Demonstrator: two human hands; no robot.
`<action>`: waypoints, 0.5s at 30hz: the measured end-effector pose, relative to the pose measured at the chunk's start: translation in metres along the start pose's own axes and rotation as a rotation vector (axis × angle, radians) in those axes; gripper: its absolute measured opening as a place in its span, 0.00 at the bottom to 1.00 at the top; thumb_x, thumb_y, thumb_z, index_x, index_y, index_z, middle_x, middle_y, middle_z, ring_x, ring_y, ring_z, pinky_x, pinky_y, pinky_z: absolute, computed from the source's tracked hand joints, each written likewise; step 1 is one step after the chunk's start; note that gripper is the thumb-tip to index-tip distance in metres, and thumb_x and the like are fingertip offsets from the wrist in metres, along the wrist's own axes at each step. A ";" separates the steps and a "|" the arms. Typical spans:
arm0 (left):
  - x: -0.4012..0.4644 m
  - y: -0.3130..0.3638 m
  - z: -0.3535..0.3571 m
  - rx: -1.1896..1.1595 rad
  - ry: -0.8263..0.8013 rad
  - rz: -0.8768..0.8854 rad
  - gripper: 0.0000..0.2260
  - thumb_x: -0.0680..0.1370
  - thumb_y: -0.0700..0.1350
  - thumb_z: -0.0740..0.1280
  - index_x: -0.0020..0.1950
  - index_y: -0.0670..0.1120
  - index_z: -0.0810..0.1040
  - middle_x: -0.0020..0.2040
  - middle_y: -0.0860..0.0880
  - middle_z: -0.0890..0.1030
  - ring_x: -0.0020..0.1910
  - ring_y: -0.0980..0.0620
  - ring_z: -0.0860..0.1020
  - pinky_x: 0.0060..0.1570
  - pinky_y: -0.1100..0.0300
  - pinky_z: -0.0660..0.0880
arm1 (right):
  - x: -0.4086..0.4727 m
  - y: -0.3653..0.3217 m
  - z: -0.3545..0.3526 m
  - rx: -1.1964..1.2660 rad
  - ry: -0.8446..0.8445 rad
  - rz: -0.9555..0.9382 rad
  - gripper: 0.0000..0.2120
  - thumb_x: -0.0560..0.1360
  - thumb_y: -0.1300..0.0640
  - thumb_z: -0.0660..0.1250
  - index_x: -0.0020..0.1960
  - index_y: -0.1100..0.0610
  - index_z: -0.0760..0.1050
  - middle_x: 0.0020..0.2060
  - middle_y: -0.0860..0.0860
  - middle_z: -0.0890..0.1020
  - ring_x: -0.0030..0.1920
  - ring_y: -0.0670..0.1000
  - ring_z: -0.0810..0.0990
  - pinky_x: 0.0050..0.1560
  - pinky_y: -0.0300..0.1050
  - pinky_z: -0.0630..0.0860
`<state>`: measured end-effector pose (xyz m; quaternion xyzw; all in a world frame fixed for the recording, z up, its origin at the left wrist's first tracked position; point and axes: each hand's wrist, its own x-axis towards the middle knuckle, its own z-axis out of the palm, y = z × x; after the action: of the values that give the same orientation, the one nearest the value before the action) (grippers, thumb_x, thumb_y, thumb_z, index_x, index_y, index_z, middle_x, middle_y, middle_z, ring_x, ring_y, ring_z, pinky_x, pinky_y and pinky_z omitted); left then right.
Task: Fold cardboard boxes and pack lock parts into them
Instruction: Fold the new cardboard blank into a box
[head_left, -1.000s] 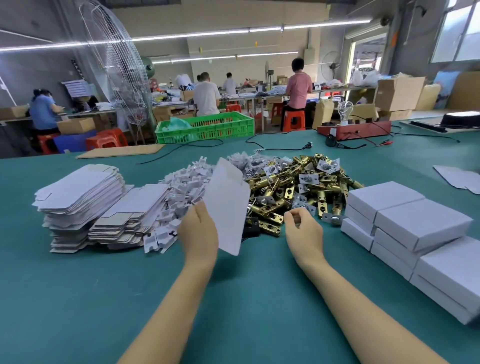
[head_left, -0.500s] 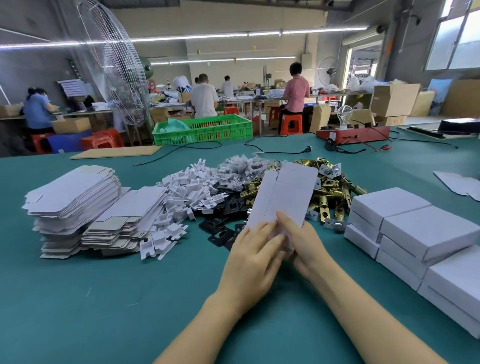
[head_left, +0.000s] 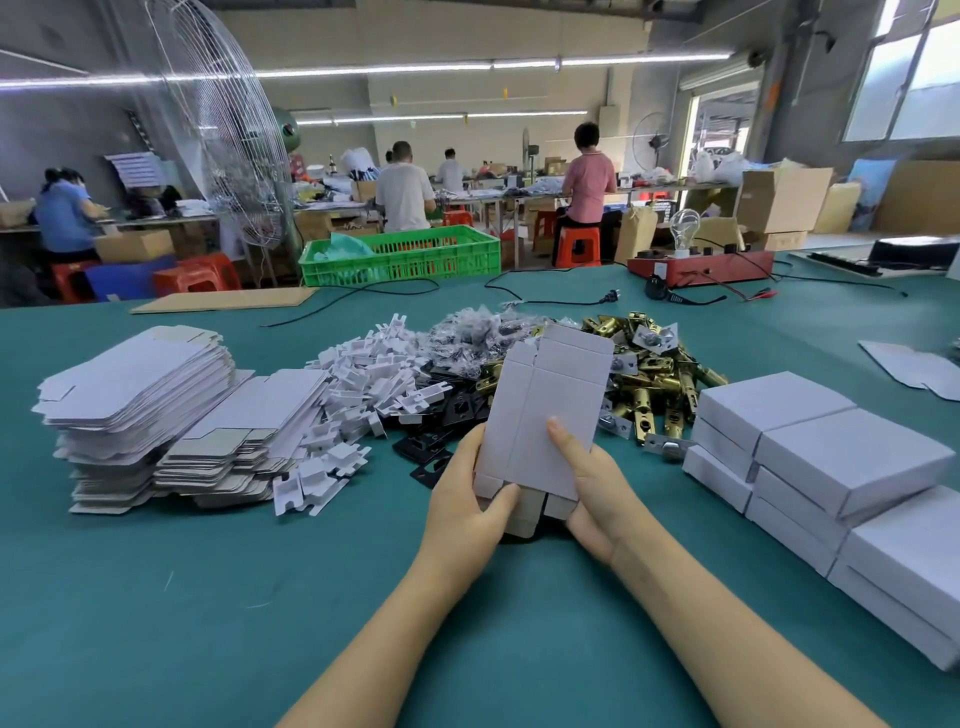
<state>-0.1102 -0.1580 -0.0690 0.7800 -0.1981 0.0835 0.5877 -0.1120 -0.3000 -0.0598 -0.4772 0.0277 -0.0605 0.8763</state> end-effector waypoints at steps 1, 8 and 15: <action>0.001 -0.002 0.000 -0.003 0.001 -0.005 0.28 0.76 0.33 0.69 0.65 0.61 0.67 0.60 0.60 0.78 0.56 0.66 0.77 0.54 0.73 0.71 | 0.000 0.000 -0.001 0.014 0.000 0.010 0.21 0.72 0.48 0.67 0.62 0.57 0.75 0.53 0.55 0.84 0.53 0.55 0.84 0.44 0.50 0.82; 0.002 -0.006 0.001 -0.015 0.039 -0.004 0.26 0.78 0.35 0.67 0.66 0.61 0.67 0.60 0.61 0.78 0.56 0.66 0.77 0.55 0.71 0.72 | 0.004 0.002 0.003 -0.089 0.128 -0.033 0.18 0.79 0.48 0.63 0.63 0.57 0.73 0.56 0.53 0.83 0.57 0.55 0.81 0.60 0.59 0.76; 0.002 -0.009 0.000 0.008 0.000 -0.036 0.34 0.75 0.32 0.67 0.66 0.67 0.63 0.61 0.70 0.75 0.60 0.68 0.73 0.50 0.77 0.70 | 0.000 0.003 0.002 -0.329 0.184 -0.097 0.11 0.80 0.48 0.60 0.58 0.53 0.69 0.55 0.51 0.80 0.55 0.51 0.80 0.56 0.52 0.77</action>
<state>-0.1043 -0.1567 -0.0761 0.7858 -0.1836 0.0735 0.5861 -0.1117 -0.2964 -0.0610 -0.6073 0.0940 -0.1406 0.7762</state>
